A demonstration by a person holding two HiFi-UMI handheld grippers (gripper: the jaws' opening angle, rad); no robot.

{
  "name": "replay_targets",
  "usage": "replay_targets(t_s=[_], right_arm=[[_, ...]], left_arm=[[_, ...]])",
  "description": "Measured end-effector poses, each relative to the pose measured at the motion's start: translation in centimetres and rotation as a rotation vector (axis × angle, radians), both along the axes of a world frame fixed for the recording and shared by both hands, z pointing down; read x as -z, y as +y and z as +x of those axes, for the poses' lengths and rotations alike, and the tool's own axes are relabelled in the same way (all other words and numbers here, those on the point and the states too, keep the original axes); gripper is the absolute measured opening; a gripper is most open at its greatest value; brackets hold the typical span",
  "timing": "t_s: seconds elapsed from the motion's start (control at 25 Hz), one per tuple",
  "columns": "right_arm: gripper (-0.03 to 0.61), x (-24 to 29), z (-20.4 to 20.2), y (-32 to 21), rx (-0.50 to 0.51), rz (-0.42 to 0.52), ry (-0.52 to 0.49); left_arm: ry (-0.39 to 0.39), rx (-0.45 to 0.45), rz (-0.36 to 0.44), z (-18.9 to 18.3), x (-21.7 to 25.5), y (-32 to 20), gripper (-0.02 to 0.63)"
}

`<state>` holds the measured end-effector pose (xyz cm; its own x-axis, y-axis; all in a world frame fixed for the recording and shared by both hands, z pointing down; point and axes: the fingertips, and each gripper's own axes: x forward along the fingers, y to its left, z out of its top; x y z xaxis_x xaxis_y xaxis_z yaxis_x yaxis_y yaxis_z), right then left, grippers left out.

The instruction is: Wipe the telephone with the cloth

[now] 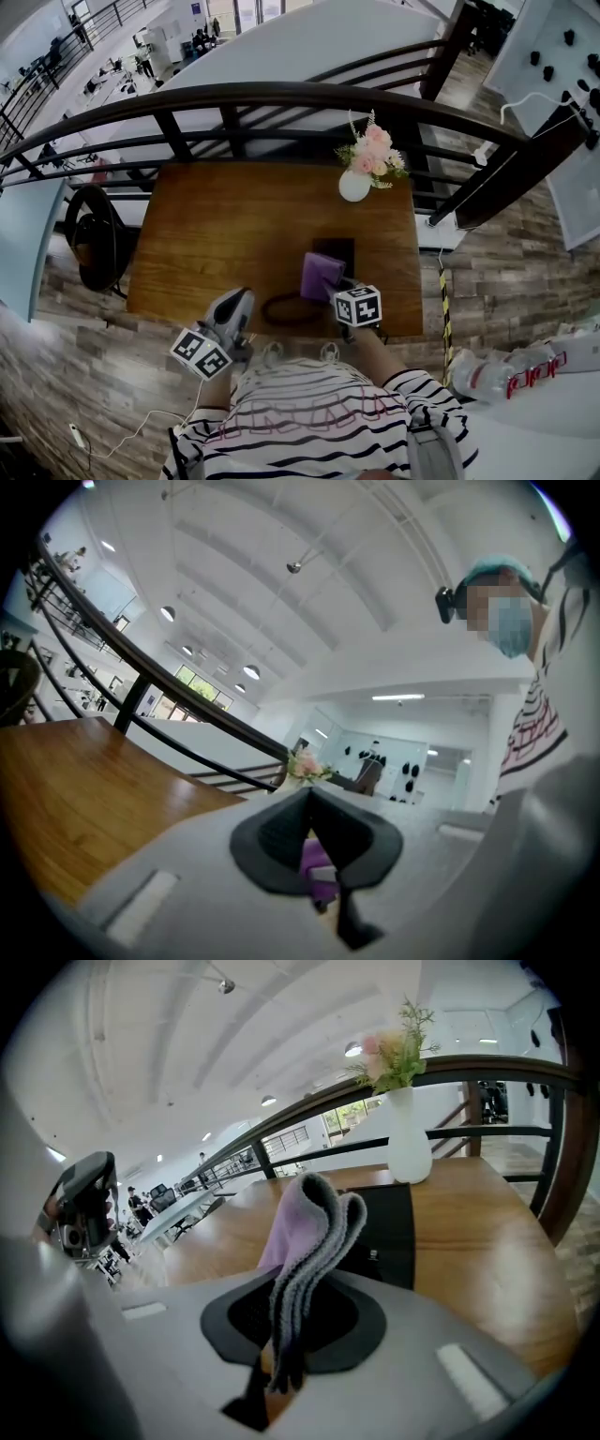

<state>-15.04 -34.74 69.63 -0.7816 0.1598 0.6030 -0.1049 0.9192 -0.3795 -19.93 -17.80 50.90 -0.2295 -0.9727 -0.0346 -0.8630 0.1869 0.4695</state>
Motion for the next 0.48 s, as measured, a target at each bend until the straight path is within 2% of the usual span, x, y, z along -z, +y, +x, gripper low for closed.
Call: replay_targets(t_s=[0.48], right_arm=[[0.043,-1.4,5.6,-7.7,-0.167,0.047,0.068]], left_arm=[[0.011,-0.072,0.008,1.2,-0.5,-3.4,-0.002]])
